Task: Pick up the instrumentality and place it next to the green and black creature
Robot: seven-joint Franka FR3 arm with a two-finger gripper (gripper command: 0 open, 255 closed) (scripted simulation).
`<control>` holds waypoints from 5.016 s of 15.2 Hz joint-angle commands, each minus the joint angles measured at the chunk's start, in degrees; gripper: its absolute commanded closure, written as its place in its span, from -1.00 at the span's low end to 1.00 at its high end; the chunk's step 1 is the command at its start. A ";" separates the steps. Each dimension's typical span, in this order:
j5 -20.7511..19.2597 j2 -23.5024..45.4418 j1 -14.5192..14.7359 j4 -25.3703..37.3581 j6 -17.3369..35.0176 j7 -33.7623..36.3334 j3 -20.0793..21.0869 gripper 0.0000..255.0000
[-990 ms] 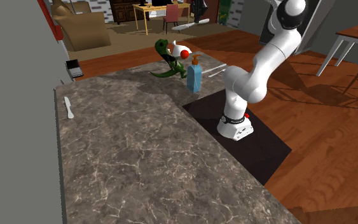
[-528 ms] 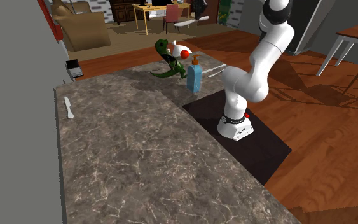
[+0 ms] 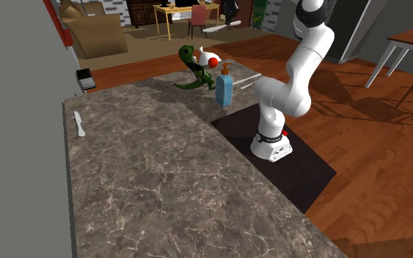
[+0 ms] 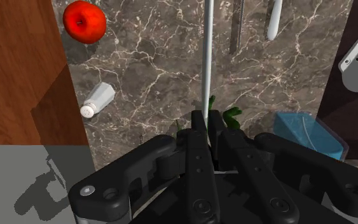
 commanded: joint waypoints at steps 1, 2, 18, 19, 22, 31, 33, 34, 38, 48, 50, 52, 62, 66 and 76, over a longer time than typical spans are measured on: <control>-0.29 -0.81 -1.34 -2.54 1.42 0.54 0.68 1.00; -0.47 -1.21 -1.89 -3.69 2.11 0.76 0.89 1.00; -4.10 -6.75 -7.61 -19.06 12.20 3.69 0.89 1.00; -4.36 -7.04 -7.83 -19.86 12.79 3.84 0.72 1.00; -5.18 -7.86 -8.41 -22.18 14.57 4.27 0.14 1.00; -7.83 -10.01 -9.57 -28.34 19.78 5.48 -2.35 1.00; -8.47 -10.42 -9.71 -29.55 20.92 5.73 -3.04 1.00; -8.79 -10.62 -9.77 -30.14 21.49 5.86 -3.40 1.00; -10.13 -11.38 -9.89 -32.37 23.75 6.35 -4.97 1.00; -13.80 -13.02 -9.51 -37.04 29.28 7.60 -9.63 1.00; -14.59 -13.31 -9.32 -37.82 30.37 7.85 -10.69 1.00; -15.39 -13.59 -9.09 -38.55 31.46 8.11 -11.78 1.00; -17.30 -14.20 -8.40 -40.06 33.99 8.70 -14.48 1.00; -17.28 -14.18 -8.46 -40.11 34.00 8.70 -14.45 -1.00; -13.49 -12.94 -10.21 -36.86 28.82 7.03 -9.14 -1.00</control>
